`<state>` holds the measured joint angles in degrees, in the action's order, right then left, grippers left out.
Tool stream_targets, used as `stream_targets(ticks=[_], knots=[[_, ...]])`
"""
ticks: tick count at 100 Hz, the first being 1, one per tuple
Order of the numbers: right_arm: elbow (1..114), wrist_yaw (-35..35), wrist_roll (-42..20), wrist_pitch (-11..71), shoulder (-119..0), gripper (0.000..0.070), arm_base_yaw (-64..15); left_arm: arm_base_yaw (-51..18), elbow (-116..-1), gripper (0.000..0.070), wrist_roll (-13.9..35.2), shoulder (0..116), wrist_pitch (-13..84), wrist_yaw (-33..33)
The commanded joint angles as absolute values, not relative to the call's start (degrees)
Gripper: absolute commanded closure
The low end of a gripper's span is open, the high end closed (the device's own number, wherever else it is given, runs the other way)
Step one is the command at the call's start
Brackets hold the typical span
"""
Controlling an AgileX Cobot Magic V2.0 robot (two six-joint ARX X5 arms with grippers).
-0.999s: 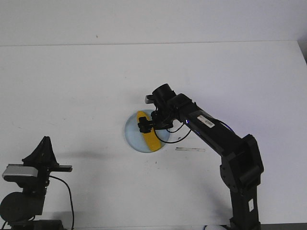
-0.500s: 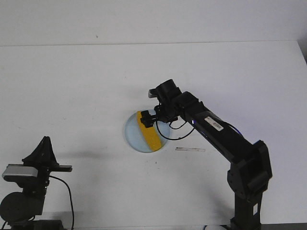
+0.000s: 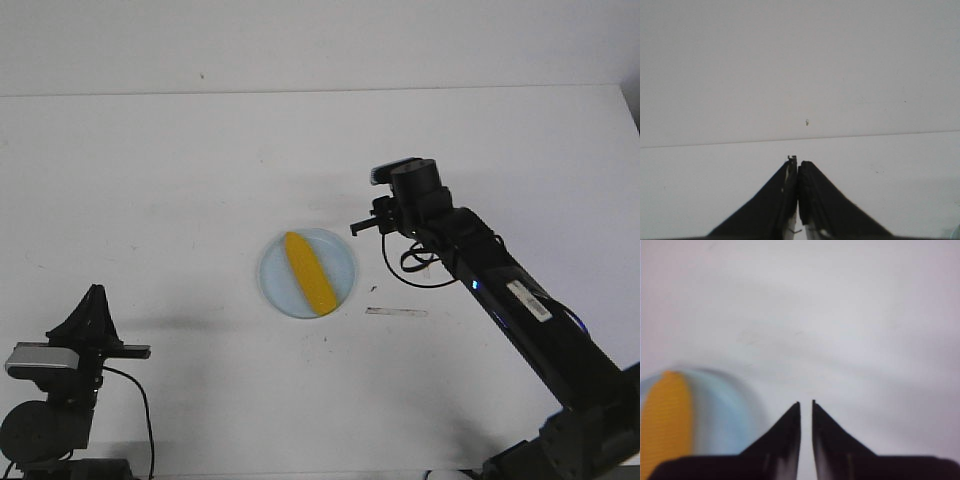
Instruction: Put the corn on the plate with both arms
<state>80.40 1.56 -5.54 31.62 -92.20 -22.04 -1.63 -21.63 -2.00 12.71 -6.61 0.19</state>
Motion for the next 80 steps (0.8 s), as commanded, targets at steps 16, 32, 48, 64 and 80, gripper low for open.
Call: stream_targets(ticks=[16,32,48,64,80], knots=[[64.49,1.78,-1.17,20.03,-80.90,0.0690,-15.18,-1.56,-22.11,0.0699,-2.31,12.64,-7.31,0.27],[53.34,1.69,-1.19,15.94,-71.92,0.0690,-7.77,-1.56,-22.11,0.0699,-2.31,12.64,-7.31,0.27],[41.32,1.50,-1.19,8.49,-60.99,0.0690,-1.78,-1.56,-22.11,0.0699,-2.31,12.64,-7.31,0.27],[32.18,1.48,-1.21,5.89,-49.67,0.0690,0.95,-1.56,-22.11,0.0698,-2.31,12.64,-7.31,0.25],[26.65,0.51,-1.48,6.15,-37.39,0.0690,0.58,-1.56,-22.11,0.0698,-2.31,12.64,-7.31,0.27]])
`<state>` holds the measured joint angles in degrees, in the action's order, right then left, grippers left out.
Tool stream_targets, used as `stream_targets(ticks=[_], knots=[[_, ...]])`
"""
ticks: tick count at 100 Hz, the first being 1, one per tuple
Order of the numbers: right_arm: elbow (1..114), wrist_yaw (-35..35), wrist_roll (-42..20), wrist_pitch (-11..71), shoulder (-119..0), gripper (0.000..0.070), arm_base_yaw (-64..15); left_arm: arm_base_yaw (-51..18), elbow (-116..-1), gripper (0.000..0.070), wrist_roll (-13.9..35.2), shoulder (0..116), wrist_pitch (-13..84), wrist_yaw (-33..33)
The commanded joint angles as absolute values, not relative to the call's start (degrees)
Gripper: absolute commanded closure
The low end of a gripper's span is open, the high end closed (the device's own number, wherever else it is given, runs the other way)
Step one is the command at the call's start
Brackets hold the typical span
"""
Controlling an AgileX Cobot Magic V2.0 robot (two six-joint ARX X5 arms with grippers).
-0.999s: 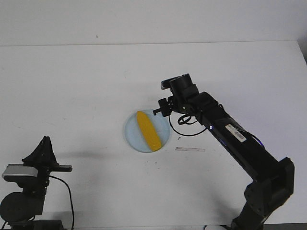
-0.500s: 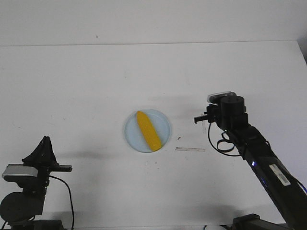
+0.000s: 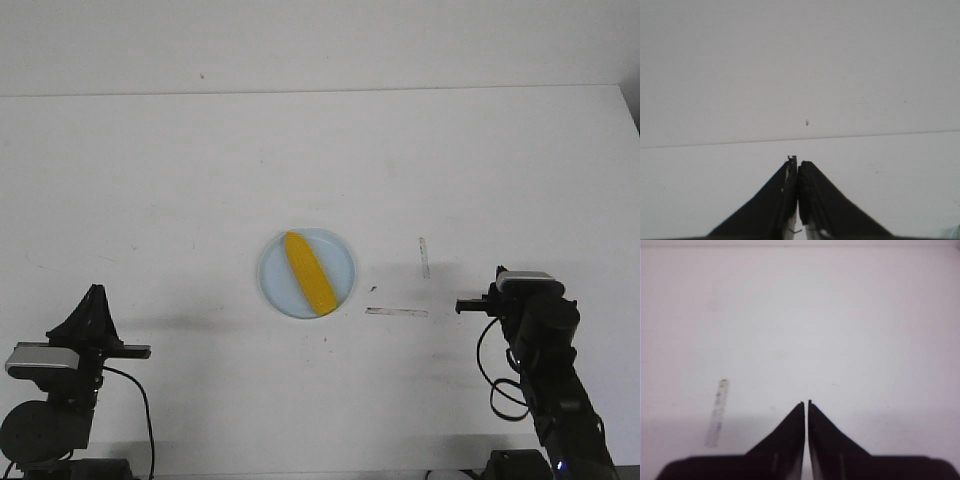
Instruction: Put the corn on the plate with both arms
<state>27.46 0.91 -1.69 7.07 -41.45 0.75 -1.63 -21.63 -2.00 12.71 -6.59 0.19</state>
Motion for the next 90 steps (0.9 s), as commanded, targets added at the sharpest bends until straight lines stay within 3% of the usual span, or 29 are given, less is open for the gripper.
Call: stream_targets(ticks=[1,42,90], knots=[[26.41,0.40,-1.48,6.17,-36.64,0.0690,0.56,-1.56,-22.11,0.0699,-2.31,12.64,-7.31,0.25],[23.24,-0.01,-1.45,11.68,-11.11,0.0690,0.56,-1.56,-22.11,0.0699,-2.31,12.64,-7.31,0.27],[23.24,0.01,-1.43,11.60,-5.65,0.0690,0.56,-1.56,-22.11,0.0699,-2.31,12.64,-7.31,0.27]])
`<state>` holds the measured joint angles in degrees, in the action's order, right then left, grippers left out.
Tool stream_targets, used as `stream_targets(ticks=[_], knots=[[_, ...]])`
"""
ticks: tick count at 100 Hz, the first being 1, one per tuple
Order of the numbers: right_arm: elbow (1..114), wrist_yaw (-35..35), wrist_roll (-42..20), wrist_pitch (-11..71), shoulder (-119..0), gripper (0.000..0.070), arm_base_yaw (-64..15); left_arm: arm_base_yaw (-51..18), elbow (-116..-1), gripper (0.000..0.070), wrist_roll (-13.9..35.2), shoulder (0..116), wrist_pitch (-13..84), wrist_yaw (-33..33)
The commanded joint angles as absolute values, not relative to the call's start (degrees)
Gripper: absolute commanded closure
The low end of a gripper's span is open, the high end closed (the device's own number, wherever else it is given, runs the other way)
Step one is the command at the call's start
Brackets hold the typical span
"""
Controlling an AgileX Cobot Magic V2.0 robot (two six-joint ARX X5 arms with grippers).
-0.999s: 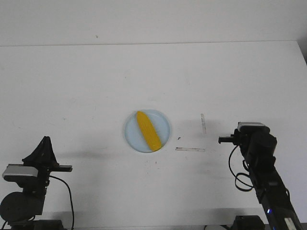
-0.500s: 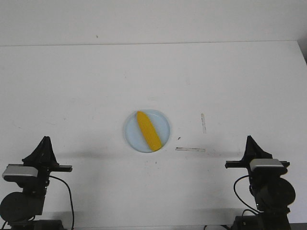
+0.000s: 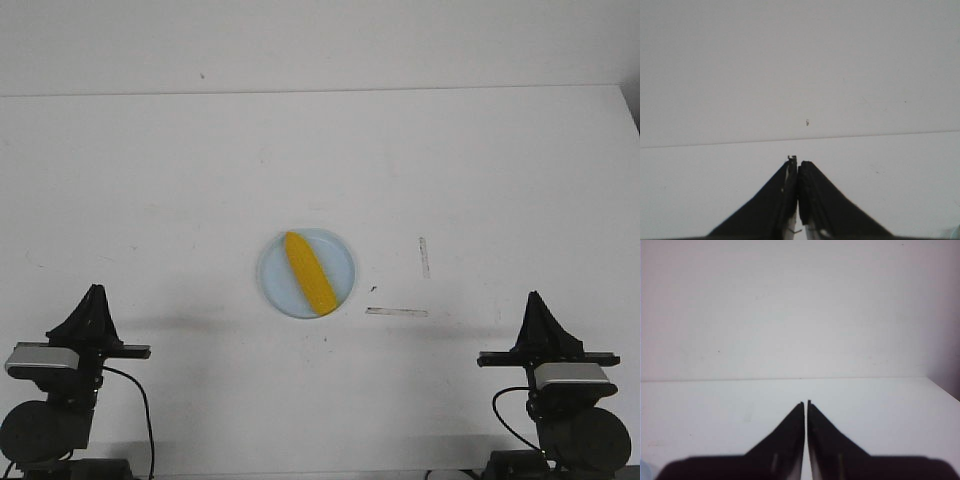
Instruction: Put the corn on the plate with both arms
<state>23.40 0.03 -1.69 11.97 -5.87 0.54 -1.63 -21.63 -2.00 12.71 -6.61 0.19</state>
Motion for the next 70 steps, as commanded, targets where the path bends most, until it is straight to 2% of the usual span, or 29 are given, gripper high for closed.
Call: stream_targets(ticks=[1,60,70], knots=[[23.24,0.01,-1.43,11.60,-5.65,0.0690,0.56,-1.56,-22.11,0.0699,-2.31,12.64,-7.31,0.27],[23.24,0.01,-1.43,11.60,-5.65,0.0690,0.56,-1.56,-21.93,0.0699,-2.68,11.86,-5.91,0.27],[23.24,0.01,-1.43,11.60,-5.65,0.0690,0.56,-1.52,-20.32,0.0699,-1.13,11.46,-5.32,0.27]])
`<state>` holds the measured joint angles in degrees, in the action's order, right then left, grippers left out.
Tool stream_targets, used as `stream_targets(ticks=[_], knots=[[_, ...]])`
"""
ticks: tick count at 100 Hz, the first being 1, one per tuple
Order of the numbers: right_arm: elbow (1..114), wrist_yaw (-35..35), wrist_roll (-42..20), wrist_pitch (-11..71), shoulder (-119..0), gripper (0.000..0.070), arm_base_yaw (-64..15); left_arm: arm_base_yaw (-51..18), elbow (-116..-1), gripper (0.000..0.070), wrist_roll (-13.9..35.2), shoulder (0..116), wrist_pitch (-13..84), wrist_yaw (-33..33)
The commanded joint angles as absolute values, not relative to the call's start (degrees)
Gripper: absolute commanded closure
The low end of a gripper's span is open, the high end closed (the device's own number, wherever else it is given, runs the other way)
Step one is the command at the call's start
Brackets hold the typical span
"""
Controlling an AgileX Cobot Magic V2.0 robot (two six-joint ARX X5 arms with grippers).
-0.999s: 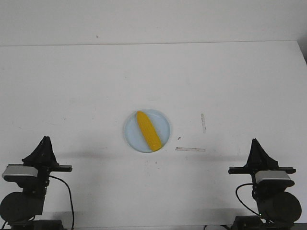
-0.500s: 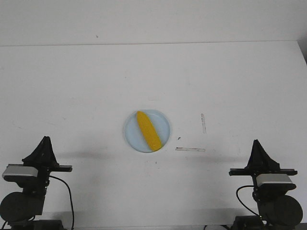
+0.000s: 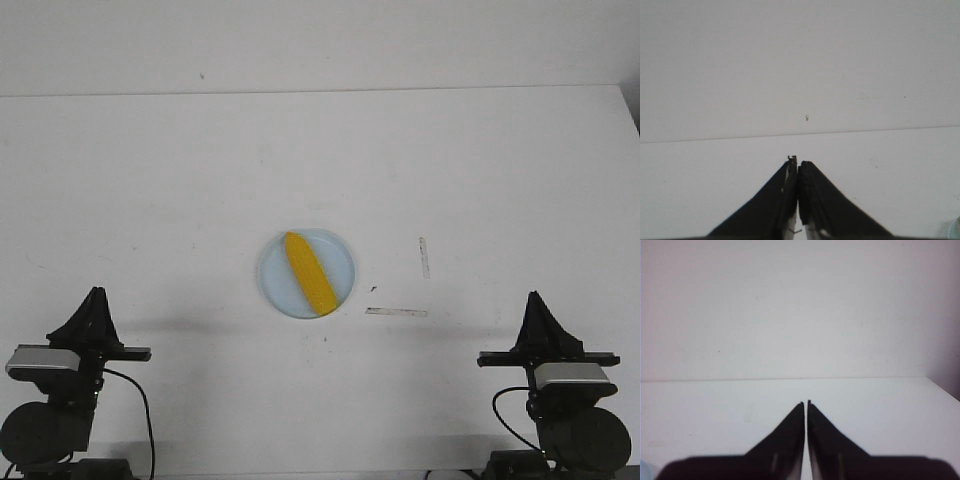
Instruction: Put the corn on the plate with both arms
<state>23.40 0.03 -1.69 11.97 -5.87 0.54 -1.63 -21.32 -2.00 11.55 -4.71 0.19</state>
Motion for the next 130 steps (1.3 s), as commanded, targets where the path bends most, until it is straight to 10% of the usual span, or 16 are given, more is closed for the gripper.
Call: stream_targets(ticks=[1,130], knots=[[23.24,-0.01,-1.43,11.60,-5.65,0.0690,0.56,-1.52,-20.03,0.0699,-0.69,11.46,-5.43,0.27],[23.24,0.01,-1.43,11.60,-5.65,0.0690,0.56,-1.56,-0.75,0.0699,0.91,0.19,-8.21,0.27]])
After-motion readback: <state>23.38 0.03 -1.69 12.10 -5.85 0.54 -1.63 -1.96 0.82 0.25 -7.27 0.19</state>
